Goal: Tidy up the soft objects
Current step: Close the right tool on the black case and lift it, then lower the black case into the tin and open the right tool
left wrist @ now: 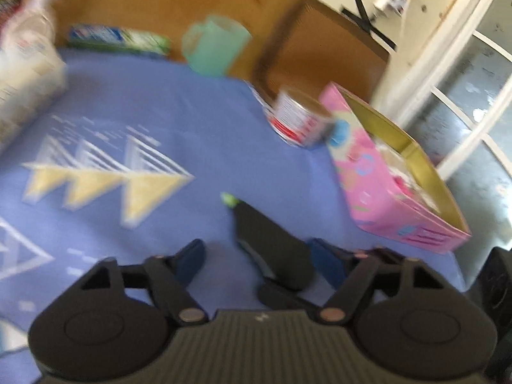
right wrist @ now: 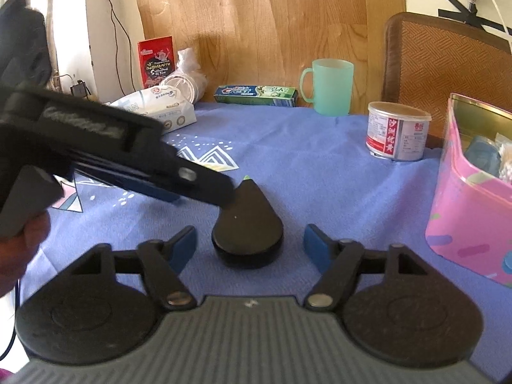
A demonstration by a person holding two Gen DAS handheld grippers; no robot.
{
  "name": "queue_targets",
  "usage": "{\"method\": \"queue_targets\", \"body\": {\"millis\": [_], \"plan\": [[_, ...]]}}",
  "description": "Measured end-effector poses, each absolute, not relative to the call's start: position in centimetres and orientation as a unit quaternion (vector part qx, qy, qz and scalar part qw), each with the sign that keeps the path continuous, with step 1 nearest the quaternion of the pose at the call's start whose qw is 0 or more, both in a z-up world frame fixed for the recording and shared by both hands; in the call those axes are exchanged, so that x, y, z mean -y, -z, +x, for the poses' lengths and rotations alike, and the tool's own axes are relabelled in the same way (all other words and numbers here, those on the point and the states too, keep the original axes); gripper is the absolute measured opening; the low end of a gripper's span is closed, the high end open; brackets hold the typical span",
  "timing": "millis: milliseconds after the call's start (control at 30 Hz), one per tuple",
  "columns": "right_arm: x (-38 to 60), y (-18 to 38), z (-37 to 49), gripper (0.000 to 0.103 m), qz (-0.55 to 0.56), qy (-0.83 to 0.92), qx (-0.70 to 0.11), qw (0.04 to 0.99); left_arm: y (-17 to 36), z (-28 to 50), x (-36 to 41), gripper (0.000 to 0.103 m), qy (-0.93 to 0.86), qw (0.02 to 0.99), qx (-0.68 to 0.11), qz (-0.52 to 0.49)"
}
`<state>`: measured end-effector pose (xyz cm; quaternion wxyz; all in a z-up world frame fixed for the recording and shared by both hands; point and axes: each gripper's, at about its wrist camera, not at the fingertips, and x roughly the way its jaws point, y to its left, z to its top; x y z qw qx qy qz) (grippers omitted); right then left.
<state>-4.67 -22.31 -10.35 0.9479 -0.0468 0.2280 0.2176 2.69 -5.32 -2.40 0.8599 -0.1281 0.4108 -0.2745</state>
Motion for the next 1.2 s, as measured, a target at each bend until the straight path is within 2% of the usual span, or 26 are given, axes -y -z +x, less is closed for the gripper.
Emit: {"method": "queue_targets", "body": {"millis": [67,233,400,533,700,733,867,900,933,1033,1200], "plan": [[22.2,10.4,-4.9,0.052,-0.054,-0.216,-0.224,0.949,2.4,2.6,6.6,0.064,0.281,0.864,-0.404,-0.11],[23.0,10.4,-6.5,0.052,-0.055,-0.194,-0.212,0.956,1.9,1.4,8.5,0.063,0.288,0.864,-0.403,-0.091],[24.5,9.5,-9.0,0.051,-0.067,-0.152,-0.154,0.974,-2.3,0.2,11.4,0.063,0.335,0.875,-0.342,-0.072],[27.7,6.8,-9.7,0.051,-0.039,-0.101,-0.096,0.989,-5.9,0.4,16.5,0.063,0.379,0.876,-0.297,-0.029],[32.4,4.9,-9.6,0.052,-0.035,-0.021,-0.054,0.998,-7.6,1.7,23.9,0.063,0.428,0.862,-0.273,0.002],[33.5,4.7,-9.3,0.052,-0.03,-0.005,-0.052,0.998,-7.8,1.7,25.4,0.064,0.435,0.858,-0.272,0.008],[38.2,4.3,-6.3,0.053,-0.022,0.074,-0.051,0.996,-7.7,2.6,31.8,0.081,0.423,0.869,-0.249,0.06],[39.4,4.4,-5.0,0.06,-0.015,0.094,-0.061,0.994,-7.4,3.0,33.0,0.081,0.406,0.877,-0.247,0.075],[40.6,4.6,-3.6,0.063,-0.008,0.111,-0.084,0.99,-7.1,3.6,34.1,0.081,0.387,0.883,-0.252,0.086],[43.3,5.3,-2.9,0.063,0.037,0.128,-0.114,0.984,-6.5,4.7,34.1,0.081,0.36,0.887,-0.28,0.069],[42.9,5.9,-7.8,0.062,0.068,0.11,-0.085,0.988,-5.5,3.9,32.4,0.083,0.325,0.895,-0.297,0.068]]}}
